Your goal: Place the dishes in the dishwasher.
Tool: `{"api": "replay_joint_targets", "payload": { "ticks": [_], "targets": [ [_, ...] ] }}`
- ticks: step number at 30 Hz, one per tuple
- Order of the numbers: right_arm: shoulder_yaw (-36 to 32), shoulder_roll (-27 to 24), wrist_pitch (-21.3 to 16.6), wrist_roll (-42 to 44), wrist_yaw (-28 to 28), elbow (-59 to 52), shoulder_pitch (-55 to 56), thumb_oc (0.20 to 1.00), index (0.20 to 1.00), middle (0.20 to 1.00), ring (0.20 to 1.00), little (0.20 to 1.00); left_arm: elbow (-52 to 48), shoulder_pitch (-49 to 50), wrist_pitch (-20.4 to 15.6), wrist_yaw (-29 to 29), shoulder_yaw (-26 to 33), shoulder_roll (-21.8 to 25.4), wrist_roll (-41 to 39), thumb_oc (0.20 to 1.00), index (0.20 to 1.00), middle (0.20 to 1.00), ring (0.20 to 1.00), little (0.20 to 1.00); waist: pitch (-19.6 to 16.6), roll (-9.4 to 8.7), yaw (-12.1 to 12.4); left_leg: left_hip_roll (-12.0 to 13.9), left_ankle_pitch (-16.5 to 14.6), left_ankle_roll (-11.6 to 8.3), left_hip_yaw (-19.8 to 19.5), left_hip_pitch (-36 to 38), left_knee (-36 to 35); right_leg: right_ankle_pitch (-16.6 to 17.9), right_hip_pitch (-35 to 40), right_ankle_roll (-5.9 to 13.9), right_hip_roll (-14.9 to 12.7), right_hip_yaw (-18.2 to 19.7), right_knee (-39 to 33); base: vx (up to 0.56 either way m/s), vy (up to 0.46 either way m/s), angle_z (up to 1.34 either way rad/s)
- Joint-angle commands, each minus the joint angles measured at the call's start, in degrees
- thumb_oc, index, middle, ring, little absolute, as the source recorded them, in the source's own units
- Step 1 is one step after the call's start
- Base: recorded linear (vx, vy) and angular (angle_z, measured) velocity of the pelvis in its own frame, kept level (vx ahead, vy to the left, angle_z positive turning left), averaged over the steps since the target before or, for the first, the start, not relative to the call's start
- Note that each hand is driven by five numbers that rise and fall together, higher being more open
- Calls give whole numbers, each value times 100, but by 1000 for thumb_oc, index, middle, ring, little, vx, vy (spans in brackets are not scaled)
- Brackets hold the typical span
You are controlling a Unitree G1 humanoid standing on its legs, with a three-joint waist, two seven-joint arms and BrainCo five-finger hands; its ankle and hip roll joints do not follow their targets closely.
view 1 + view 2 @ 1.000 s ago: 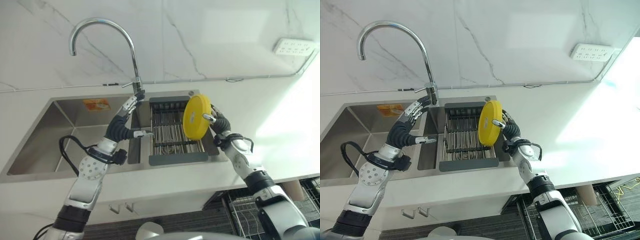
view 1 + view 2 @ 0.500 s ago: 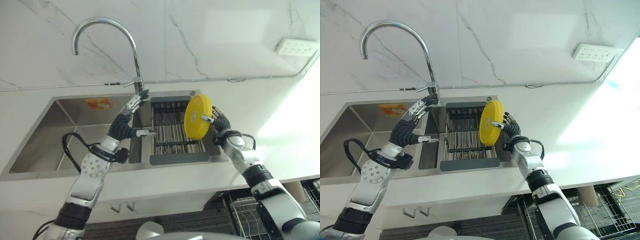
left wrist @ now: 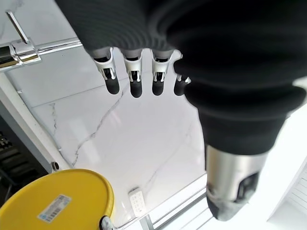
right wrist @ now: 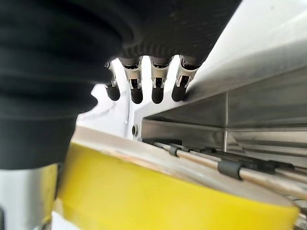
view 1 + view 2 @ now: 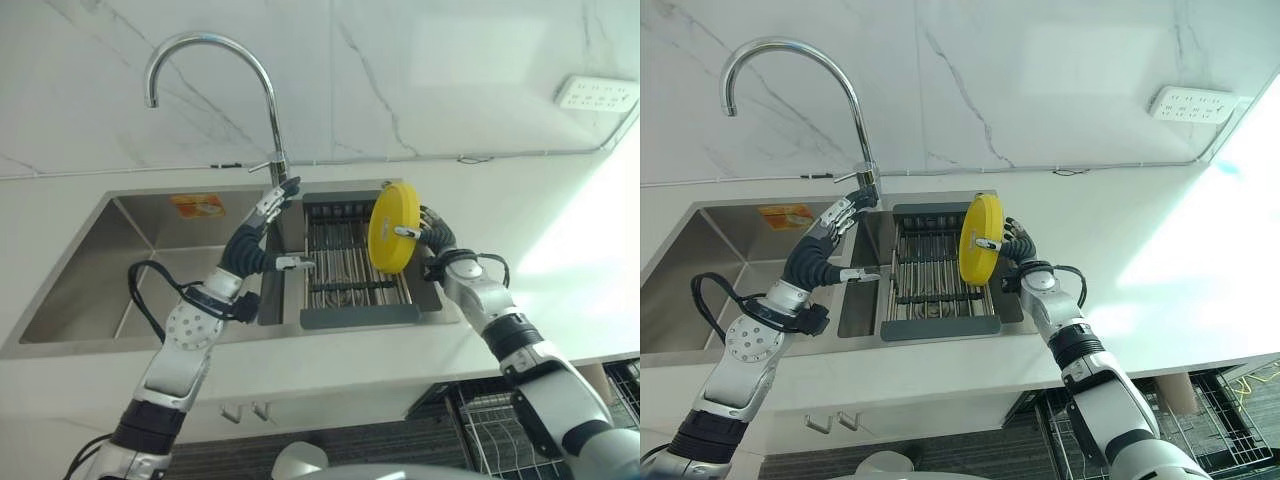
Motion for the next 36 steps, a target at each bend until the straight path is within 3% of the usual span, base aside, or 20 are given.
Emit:
{"api": "replay_joint_targets", "payload": {
  "ticks": [1, 8, 9, 10, 11, 15, 26, 28, 30, 33, 36],
  "targets": [
    [236, -106, 218, 4, 58, -426, -462, 1000, 1000, 1000, 1000, 1000, -55, -389, -151, 97, -224, 185, -199, 1000, 1000, 1000, 1000, 1000, -113, -6, 208, 261, -81, -146, 124, 23, -18, -118, 190, 579, -634, -50, 190, 0, 0, 0],
    [483, 110, 701, 124, -82, -733, -525, 1000, 1000, 1000, 1000, 1000, -124, -408, -54, 151, -235, 161, -112, 1000, 1000, 1000, 1000, 1000, -101, -40, 210, 275, -61, -161, 158, 3, -18, -104, 175, 581, -637, -43, 184, 0, 0, 0],
    [490, 122, 706, 152, -144, -732, -543, 840, 840, 840, 840, 840, -127, -415, -47, 165, -249, 163, -108, 1000, 1000, 1000, 1000, 1000, -100, -42, 213, 275, -59, -161, 158, -1, -18, -104, 173, 581, -637, -40, 184, 0, 0, 0],
    [484, 148, 703, 146, -251, -708, -567, 495, 495, 495, 495, 495, -128, -429, -33, 179, -264, 155, -98, 1000, 1000, 1000, 1000, 1000, -99, -43, 218, 275, -55, -162, 158, -7, -18, -103, 173, 582, -638, -40, 184, 0, 0, 0],
    [469, 160, 734, 79, -394, -666, -608, 200, 200, 200, 200, 200, -127, -443, -9, 190, -275, 152, -99, 1000, 1000, 1000, 1000, 1000, -100, -41, 223, 273, -56, -159, 150, -9, -18, -104, 167, 580, -637, -38, 189, 0, 0, 0],
    [402, 193, 702, 36, -783, -533, -660, 200, 200, 200, 200, 200, -115, -484, 50, 254, -327, 148, -81, 1000, 1000, 1000, 1000, 1000, -91, -31, 231, 272, -53, -153, 145, -19, -18, -106, 163, 575, -632, -23, 196, 0, 0, 0],
    [126, 119, 23, 53, -1483, -462, -443, 200, 200, 200, 200, 200, -60, -434, -21, 249, -435, 121, -148, 1000, 1000, 1000, 1000, 1000, -81, 51, 174, 288, -63, -145, 202, -12, -18, -102, 153, 584, -670, -34, 198, 0, 0, 0],
    [9, 89, -414, 226, -1601, -610, -310, 200, 200, 200, 200, 200, -51, -404, -43, 286, -456, 113, -163, 1000, 1000, 1000, 1000, 1000, -92, 80, 113, 295, -74, -135, 241, 6, -18, -103, 145, 579, -675, -2, 195, 0, 0, 0],
    [-30, 95, -618, 231, -1635, -628, -269, 200, 200, 200, 200, 200, -34, -398, -55, 287, -465, 101, -164, 1000, 1000, 1000, 1000, 1000, -95, 91, 98, 297, -78, -128, 250, 14, -18, -106, 140, 574, -676, 0, 201, 0, 0, 0],
    [-265, 1, -1624, 149, -1733, -1093, -37, 200, 200, 200, 200, 200, -84, -309, -69, 294, -482, 66, -164, 1000, 1000, 1000, 1000, 1000, -101, 116, 4, 303, -103, -106, 305, 39, -18, -111, 116, 573, -678, 41, 213, 0, 0, 0],
    [-389, -120, -2113, -337, -1747, -1625, 116, 200, 200, 200, 200, 200, -127, -236, -98, 345, -474, 56, -157, 1000, 1000, 1000, 1000, 1000, -99, 126, -82, 300, -123, -88, 336, 50, -18, -123, 81, 572, -677, 71, 241, -40, 34, -3]
  ]
}}
